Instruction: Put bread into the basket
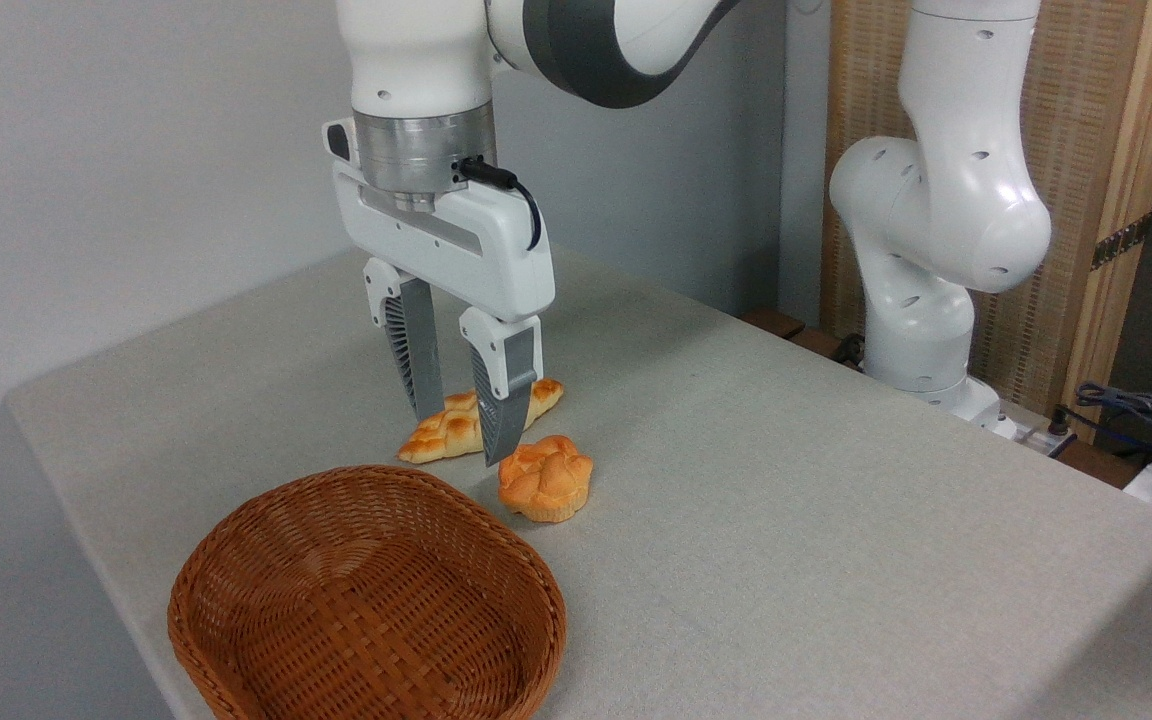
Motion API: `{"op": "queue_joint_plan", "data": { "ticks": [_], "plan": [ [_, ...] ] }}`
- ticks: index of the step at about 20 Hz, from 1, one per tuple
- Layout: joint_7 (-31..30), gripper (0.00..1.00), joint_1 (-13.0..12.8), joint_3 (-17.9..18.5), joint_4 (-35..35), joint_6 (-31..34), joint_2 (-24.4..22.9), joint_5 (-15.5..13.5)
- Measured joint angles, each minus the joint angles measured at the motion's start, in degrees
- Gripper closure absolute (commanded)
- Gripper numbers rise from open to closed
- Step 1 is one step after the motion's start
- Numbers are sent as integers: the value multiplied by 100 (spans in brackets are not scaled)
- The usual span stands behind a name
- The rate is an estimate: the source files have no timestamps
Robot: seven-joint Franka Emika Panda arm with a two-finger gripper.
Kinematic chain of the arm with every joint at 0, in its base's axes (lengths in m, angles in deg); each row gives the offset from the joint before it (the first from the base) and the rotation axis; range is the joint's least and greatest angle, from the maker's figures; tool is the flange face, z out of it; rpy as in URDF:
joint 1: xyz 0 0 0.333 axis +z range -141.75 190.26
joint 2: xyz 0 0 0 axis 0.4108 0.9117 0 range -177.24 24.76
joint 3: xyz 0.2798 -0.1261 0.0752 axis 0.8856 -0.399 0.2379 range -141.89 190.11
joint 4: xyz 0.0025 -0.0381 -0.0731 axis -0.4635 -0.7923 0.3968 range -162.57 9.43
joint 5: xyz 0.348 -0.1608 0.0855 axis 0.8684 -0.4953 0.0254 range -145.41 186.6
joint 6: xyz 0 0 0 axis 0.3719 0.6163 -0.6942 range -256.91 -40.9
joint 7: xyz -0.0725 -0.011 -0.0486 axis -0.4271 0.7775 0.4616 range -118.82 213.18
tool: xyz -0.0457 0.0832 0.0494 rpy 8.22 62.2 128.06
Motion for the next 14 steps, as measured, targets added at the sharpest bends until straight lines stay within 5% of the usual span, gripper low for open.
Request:
{"op": "queue_joint_plan", "data": {
  "ticks": [14],
  "plan": [
    [-2,0,-73,-31,328,35,213,-10]
  ]
}}
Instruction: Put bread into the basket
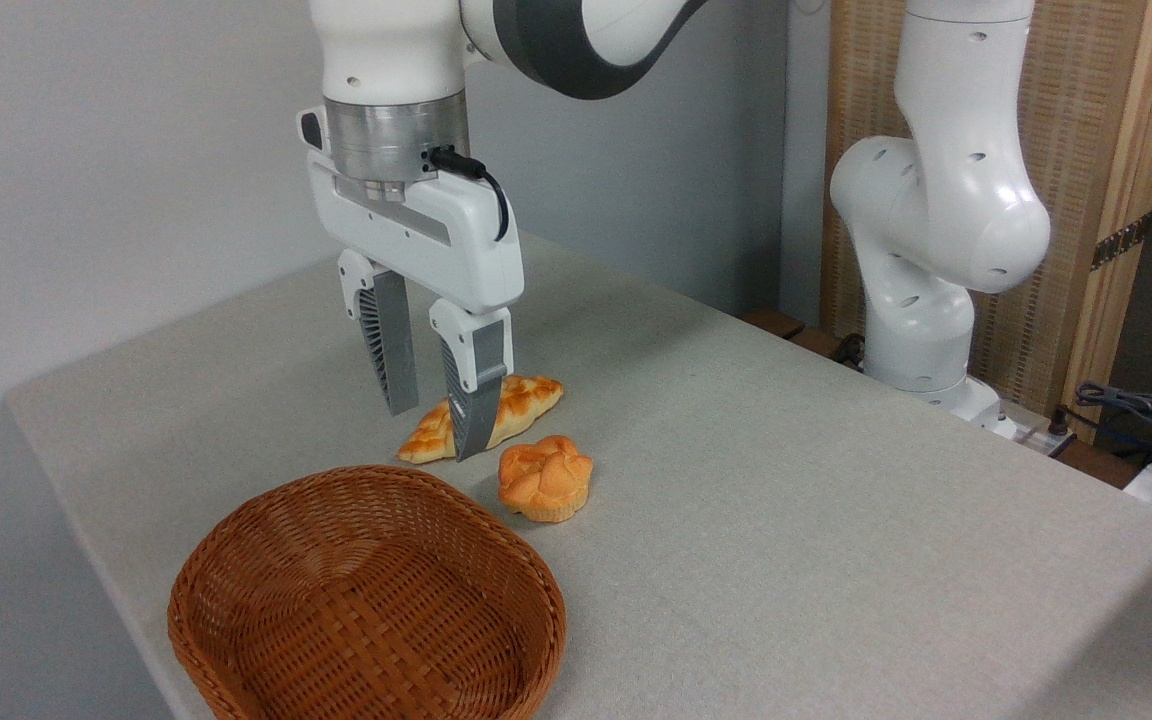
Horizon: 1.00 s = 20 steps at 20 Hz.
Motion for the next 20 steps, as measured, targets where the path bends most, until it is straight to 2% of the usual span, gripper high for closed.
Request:
{"op": "queue_joint_plan", "data": {
  "ticks": [8,20],
  "plan": [
    [137,0,-30,-193,6,226,64,2],
    [139,0,-1,-189,235,387,252,3]
  ]
}}
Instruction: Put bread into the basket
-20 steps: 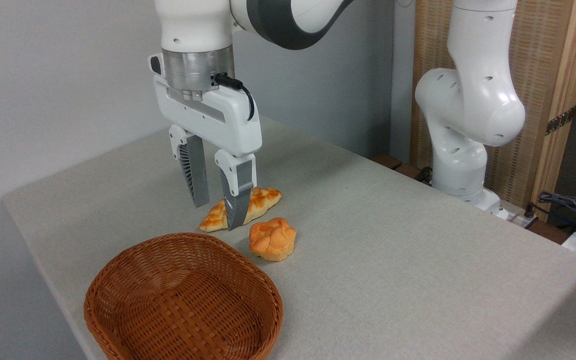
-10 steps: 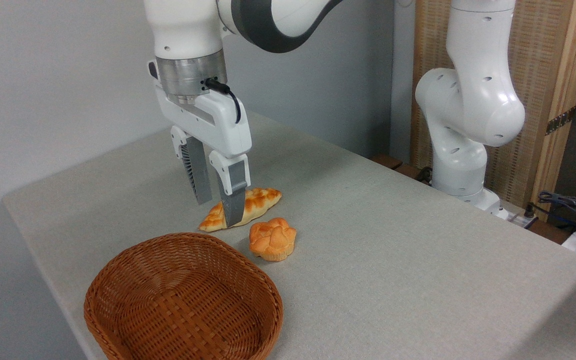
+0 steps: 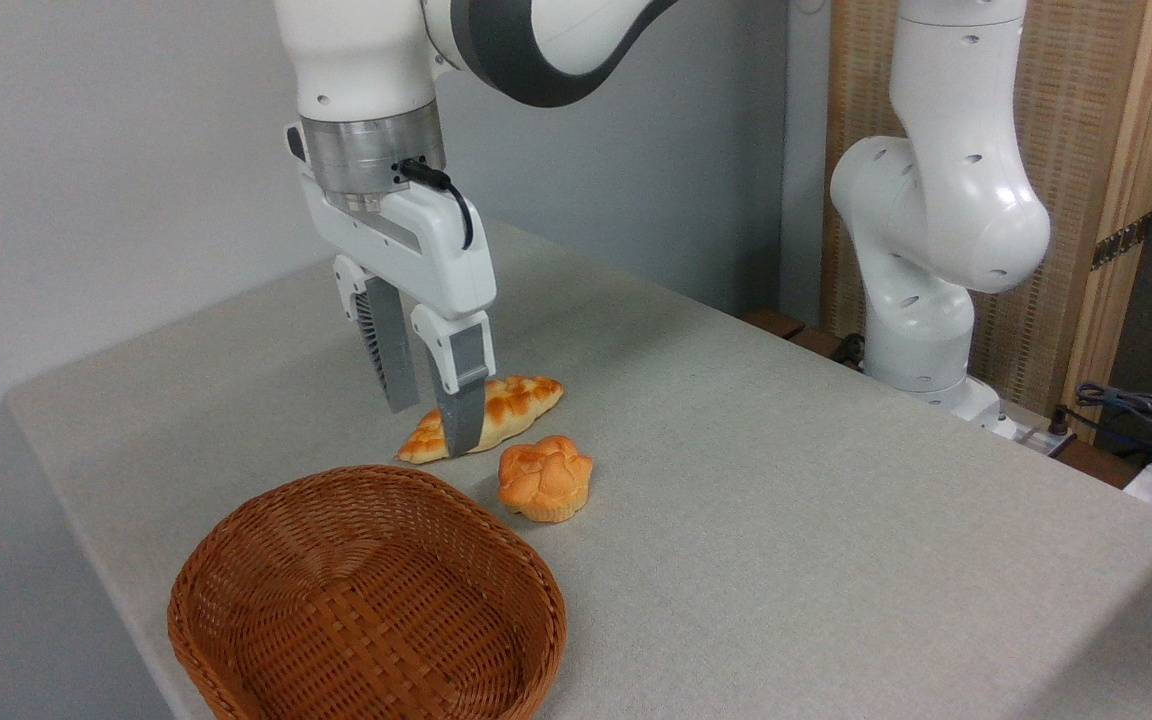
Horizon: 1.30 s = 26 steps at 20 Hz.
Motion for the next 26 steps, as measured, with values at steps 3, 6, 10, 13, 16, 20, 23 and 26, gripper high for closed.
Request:
{"op": "queue_joint_plan", "data": {
  "ticks": [3,6,10,13,16,20,23,26],
  "plan": [
    [0,0,32,4,13,164,-9,0],
    [0,0,41,8,17,231,-10,0],
    [-3,0,45,30,76,273,-11,0],
    [-3,0,46,51,233,505,-14,0],
    [-3,0,45,55,357,590,-18,0],
    [-3,0,51,68,414,612,-17,0],
    [-2,0,52,69,414,613,-11,0],
    [-2,0,52,70,415,614,-9,0]
  ]
}}
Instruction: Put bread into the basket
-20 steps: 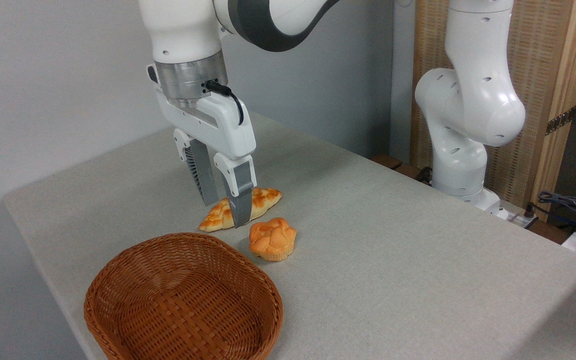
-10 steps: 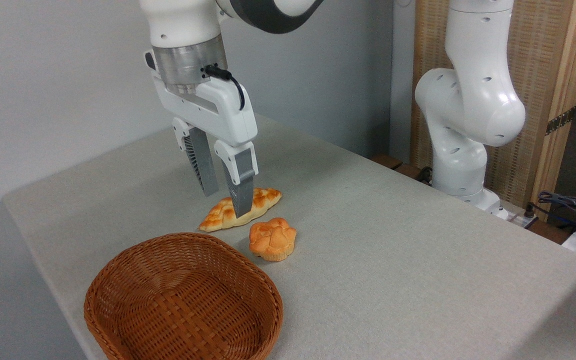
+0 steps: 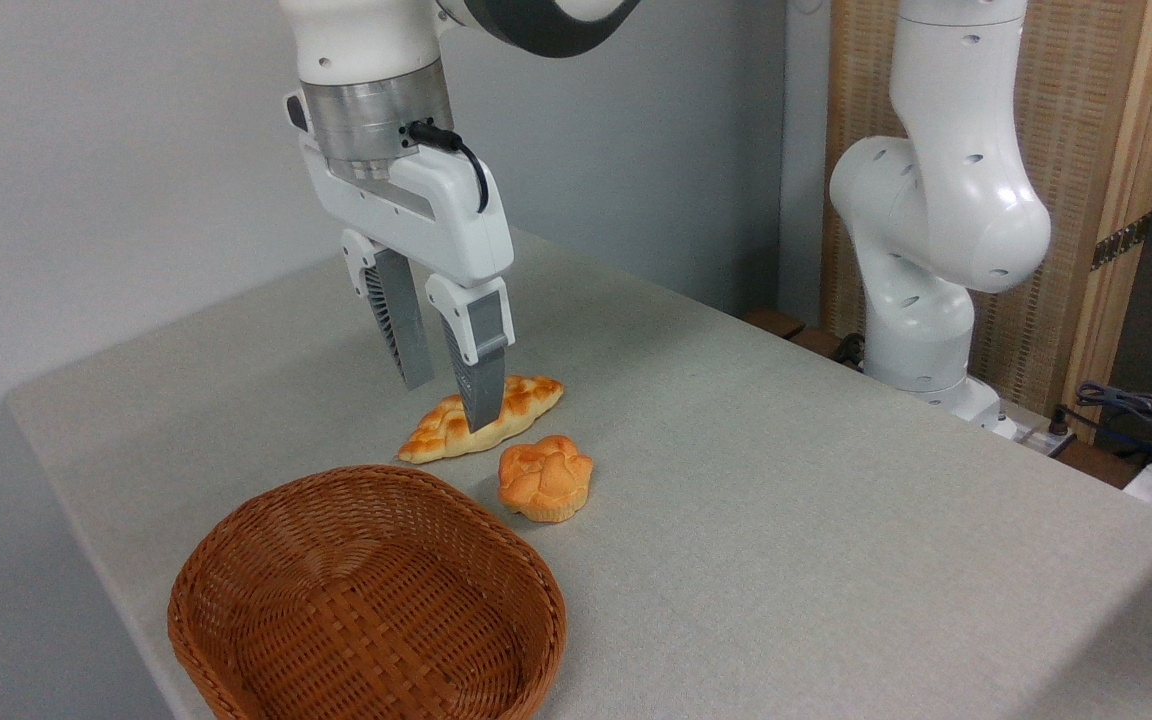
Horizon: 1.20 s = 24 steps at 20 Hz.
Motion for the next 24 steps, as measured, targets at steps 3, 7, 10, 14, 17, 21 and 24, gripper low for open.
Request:
{"op": "queue_joint_plan", "data": {
  "ticks": [3,7,10,14,17,21,24],
  "plan": [
    [0,0,1,1,0,0,2,0],
    [-11,0,4,5,0,0,2,0],
    [-131,0,4,5,0,1,2,-1],
    [-203,0,-5,-3,-2,15,10,-5],
    [-203,0,-41,-26,-55,52,42,-10],
    [-199,0,-176,-51,-407,58,73,-13],
    [-29,0,-207,-57,-819,2,69,-12]
  ]
}}
